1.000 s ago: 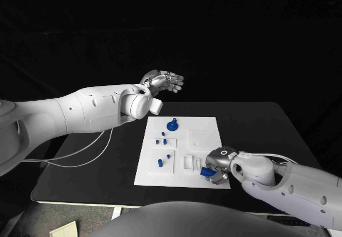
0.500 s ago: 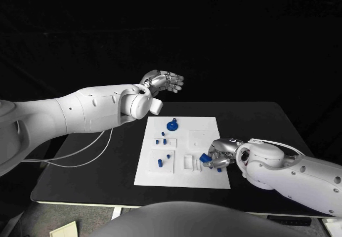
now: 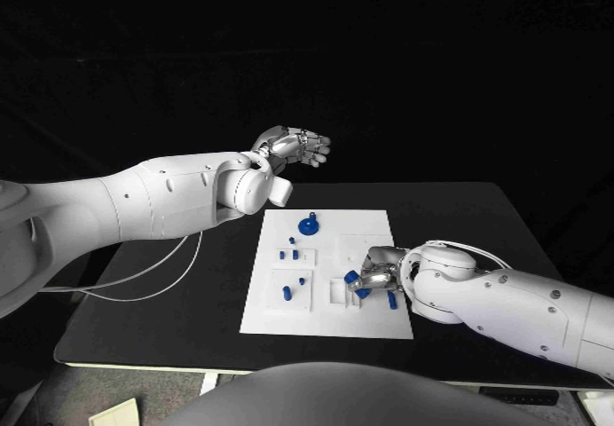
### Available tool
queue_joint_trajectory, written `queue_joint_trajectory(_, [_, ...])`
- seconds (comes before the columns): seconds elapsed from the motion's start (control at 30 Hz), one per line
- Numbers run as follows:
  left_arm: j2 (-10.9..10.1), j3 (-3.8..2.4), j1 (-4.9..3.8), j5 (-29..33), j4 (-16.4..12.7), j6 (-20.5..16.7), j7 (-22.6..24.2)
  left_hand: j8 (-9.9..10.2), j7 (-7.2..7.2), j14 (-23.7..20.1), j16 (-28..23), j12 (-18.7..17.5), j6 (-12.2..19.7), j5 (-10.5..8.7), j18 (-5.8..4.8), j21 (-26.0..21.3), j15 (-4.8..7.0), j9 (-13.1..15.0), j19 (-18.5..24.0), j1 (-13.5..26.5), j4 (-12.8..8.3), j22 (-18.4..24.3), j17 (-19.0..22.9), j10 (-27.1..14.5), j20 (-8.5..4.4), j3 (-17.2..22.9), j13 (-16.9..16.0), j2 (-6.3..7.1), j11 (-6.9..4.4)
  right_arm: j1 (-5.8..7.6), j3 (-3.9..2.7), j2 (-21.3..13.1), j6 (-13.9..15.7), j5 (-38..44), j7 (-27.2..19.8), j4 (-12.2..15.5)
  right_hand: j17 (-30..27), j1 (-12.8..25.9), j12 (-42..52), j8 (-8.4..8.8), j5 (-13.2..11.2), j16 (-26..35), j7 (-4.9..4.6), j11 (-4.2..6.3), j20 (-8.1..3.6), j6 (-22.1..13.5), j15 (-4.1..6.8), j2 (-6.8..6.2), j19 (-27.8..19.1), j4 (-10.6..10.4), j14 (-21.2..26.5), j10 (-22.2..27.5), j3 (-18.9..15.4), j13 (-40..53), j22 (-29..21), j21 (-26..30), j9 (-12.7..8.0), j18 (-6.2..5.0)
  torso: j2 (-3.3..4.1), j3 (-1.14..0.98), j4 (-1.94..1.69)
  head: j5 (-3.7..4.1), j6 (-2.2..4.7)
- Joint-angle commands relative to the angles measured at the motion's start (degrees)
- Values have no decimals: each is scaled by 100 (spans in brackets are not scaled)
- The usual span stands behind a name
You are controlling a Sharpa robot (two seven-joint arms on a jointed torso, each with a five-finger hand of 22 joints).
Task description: Assemble the parts on the task board
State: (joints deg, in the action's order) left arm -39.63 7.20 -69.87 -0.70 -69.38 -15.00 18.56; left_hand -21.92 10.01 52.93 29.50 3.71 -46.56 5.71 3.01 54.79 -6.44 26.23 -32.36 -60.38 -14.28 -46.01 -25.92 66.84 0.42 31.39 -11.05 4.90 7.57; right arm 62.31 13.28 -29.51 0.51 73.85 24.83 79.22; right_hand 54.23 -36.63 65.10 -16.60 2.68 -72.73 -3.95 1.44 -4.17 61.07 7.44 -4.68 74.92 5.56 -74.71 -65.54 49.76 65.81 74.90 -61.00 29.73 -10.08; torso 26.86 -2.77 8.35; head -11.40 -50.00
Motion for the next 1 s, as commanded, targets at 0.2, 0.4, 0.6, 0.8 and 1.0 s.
queue_joint_trajectory(0.2, [18,-5,-6,9,-6,81,25,-39,1,50,-37,32,47,32,90,-33,-1,-7,-4,57,8,-7,-10,-31,30,-23,7,-13,3,-139,0,217,-339,-171,275,-234,-5,190,-39,-26,12,33,-63,29,-18,79,21,18,-47,-48,7,26,-52,12,47,6,5,-492,-1,-6,8,-25,0])
queue_joint_trajectory(0.4, [24,-5,-6,9,-4,82,23,-40,2,49,-41,32,48,33,90,-34,-1,-8,-3,59,10,-8,-12,-32,30,-24,7,-12,3,-202,0,356,-300,-150,274,-319,-4,233,-43,-27,12,35,-62,30,-21,78,22,24,-52,-67,7,26,-57,14,47,7,4,-492,1,-1,3,-35,0])
queue_joint_trajectory(0.6, [24,-5,-6,8,-6,85,19,-41,2,48,-45,32,48,34,90,-36,-2,-10,-2,62,12,-9,-16,-32,31,-25,9,-11,4,-221,-3,408,-127,-48,262,-415,-3,254,-45,-28,12,36,-61,31,-25,77,24,35,-53,-77,8,25,-51,16,47,6,4,-492,2,-4,2,-44,0])
queue_joint_trajectory(0.8, [24,-5,-8,7,-9,85,16,-42,1,48,-48,32,48,34,89,-37,-2,-11,-1,63,14,-9,-19,-32,31,-25,9,-10,4,-221,-5,449,-146,-28,263,-426,-1,278,-46,-32,12,36,-59,33,-30,82,26,47,-51,-90,6,20,-46,17,48,4,5,-492,6,-1,4,-62,0])
queue_joint_trajectory(1.0, [33,-5,-9,3,-10,87,13,-44,2,47,-52,32,48,35,89,-38,-3,-12,0,66,17,-10,-23,-32,31,-26,11,-7,4,-228,-5,546,-145,-56,241,-514,2,307,-49,-32,12,36,-58,34,-35,80,28,50,-51,-103,6,18,-43,19,48,2,4,-492,2,1,2,-68,0])
